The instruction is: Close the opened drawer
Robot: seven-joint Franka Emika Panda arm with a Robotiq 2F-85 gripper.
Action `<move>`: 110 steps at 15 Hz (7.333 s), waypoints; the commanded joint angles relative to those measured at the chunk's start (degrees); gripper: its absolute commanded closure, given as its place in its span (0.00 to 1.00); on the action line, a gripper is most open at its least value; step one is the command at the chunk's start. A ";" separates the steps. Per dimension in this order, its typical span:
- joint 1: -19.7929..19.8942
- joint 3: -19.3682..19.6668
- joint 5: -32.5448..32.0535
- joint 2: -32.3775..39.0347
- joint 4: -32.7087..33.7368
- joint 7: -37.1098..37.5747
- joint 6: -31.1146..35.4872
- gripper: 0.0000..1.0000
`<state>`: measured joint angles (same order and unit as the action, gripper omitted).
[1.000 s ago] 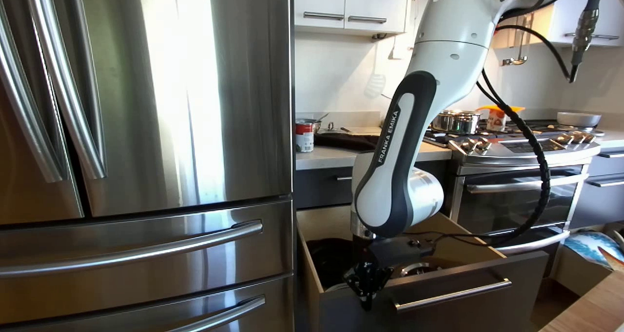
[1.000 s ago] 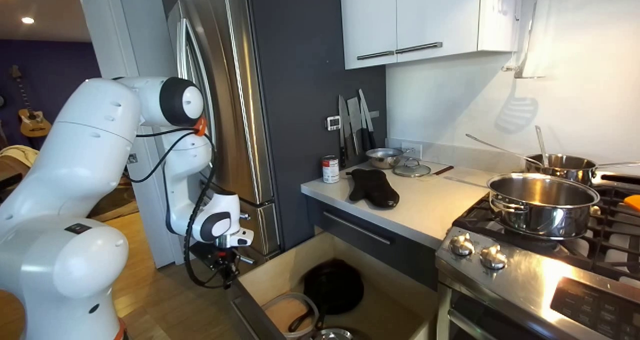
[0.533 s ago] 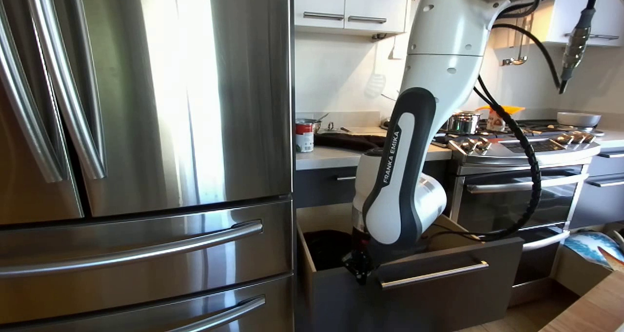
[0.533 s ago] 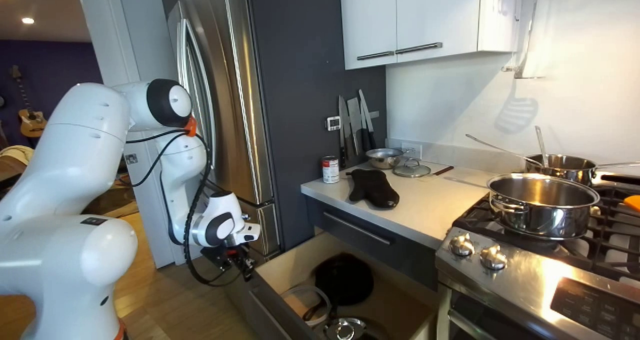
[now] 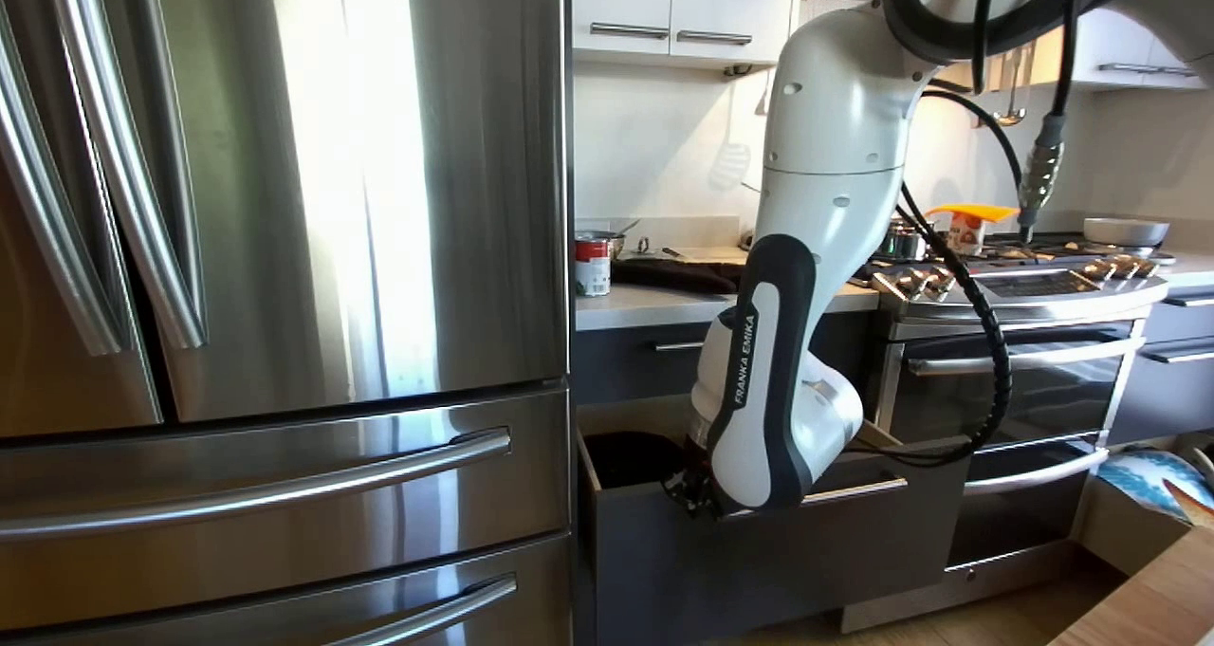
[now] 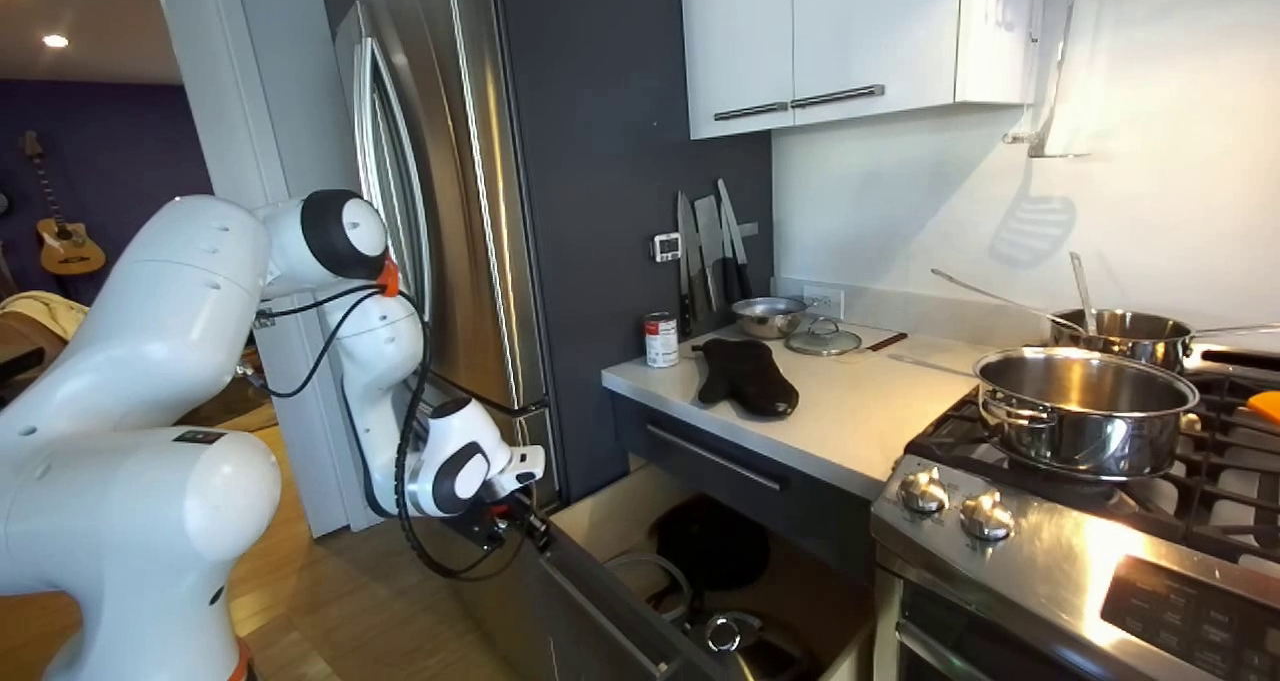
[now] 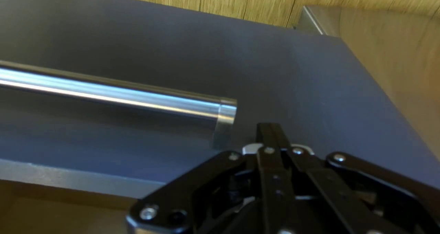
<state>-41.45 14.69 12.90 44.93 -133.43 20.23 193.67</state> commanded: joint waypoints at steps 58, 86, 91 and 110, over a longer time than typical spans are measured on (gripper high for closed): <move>26.11 -21.65 12.61 34.17 51.05 -13.32 50.03 1.00; 20.68 -11.10 16.57 40.53 63.50 -11.09 49.05 1.00; 23.52 -19.03 16.99 30.18 49.39 -13.46 44.29 1.00; 40.87 -28.12 7.55 -10.29 -2.05 -21.81 11.14 0.35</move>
<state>-5.65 -12.05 23.66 45.93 -124.18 1.02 213.05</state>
